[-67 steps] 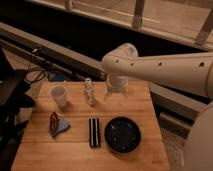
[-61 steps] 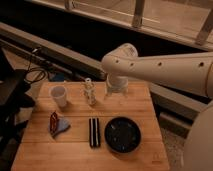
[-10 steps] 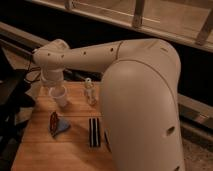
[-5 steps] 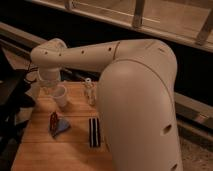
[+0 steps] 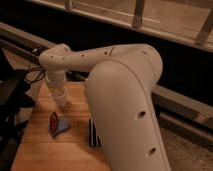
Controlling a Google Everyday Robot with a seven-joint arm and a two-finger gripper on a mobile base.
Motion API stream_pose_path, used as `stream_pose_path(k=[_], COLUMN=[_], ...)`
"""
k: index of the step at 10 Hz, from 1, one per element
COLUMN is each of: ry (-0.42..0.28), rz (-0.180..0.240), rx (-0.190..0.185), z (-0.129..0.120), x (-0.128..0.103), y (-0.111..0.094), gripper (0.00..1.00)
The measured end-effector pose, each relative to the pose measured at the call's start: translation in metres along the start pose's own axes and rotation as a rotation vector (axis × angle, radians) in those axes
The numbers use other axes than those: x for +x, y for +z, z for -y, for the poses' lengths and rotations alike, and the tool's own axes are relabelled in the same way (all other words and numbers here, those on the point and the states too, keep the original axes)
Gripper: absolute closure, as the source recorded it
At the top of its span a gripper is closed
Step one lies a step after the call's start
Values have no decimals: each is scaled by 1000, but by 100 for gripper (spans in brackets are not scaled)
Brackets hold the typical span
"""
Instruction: Place the ceramic cup in the ceramic bowl
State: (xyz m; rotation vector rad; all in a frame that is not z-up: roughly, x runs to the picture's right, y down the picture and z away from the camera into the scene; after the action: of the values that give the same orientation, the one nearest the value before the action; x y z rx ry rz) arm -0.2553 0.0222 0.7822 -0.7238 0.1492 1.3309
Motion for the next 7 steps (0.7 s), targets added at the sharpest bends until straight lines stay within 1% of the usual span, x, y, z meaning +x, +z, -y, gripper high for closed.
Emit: stream_pose_path(k=[1,3,4,5,6,7], ry=[22,57,66,69,69,68], rz=[-12,-25,-24,-12,-8,7], rx=[6,17,26,33,45,55], z=[13,34,42,46,49,51], x=[-8,-25,-33,-43,-49,-55], y=[16,33,34,34,33,27], gripper=[40,23,20,20,20,20])
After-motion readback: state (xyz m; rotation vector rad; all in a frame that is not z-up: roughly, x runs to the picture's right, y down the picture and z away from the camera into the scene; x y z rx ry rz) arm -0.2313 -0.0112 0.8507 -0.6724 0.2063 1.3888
